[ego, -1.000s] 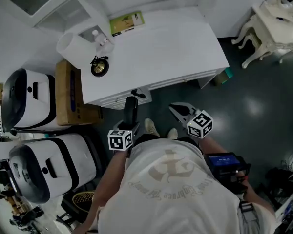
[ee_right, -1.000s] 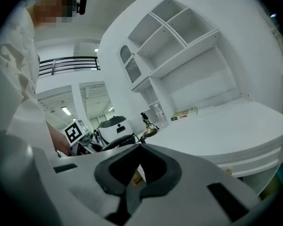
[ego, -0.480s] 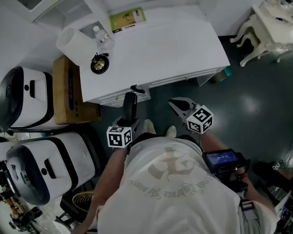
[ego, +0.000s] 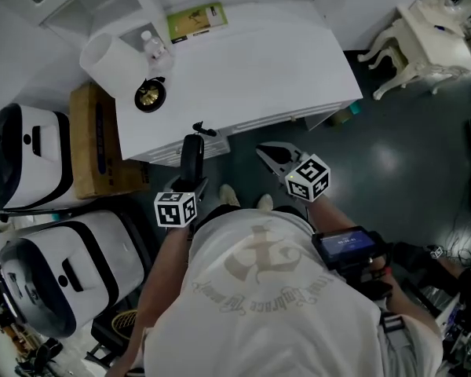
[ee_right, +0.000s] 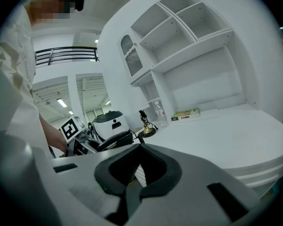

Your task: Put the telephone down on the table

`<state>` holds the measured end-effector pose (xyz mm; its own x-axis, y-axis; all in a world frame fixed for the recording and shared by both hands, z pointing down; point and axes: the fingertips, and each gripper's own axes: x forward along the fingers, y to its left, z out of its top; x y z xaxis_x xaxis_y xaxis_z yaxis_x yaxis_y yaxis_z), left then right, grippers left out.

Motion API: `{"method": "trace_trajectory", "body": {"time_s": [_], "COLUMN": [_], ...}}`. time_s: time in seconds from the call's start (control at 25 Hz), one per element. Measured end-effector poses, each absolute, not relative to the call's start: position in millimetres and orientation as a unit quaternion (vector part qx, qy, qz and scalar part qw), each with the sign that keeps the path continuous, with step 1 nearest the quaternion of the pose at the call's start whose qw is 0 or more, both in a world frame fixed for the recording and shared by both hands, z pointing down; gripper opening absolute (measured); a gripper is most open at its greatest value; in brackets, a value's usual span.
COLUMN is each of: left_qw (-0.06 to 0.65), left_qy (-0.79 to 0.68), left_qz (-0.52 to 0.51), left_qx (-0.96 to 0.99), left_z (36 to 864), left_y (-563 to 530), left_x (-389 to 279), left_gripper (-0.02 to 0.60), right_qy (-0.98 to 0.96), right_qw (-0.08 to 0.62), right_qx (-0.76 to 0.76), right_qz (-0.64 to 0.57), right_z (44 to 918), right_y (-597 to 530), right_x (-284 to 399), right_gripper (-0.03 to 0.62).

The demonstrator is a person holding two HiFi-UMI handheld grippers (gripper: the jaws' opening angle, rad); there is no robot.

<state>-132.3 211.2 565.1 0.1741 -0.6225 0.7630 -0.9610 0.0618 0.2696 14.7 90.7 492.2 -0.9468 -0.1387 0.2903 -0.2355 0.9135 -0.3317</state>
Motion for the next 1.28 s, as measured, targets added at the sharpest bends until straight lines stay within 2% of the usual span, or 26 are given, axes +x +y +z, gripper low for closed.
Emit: {"method": "trace_trajectory", "body": {"time_s": [0.28,1.28], "left_qw": [0.402,0.393], "left_qy": [-0.604,-0.559], "left_qz": [0.212,0.227], "left_qx": [0.655,0.694], "left_z": [564,572], "left_y": [208,184], "left_x": [-158,-199], "left_gripper": [0.288,0.288], "right_qy": [-0.970,-0.961], "right_qw": [0.136,0.148], "right_qx": [0.096,0.152], "right_qz": [0.179,0.179], "right_z": [489,490], "right_y": [88,74], "right_x": [-18,-61], "right_gripper": [0.015,0.015]}}
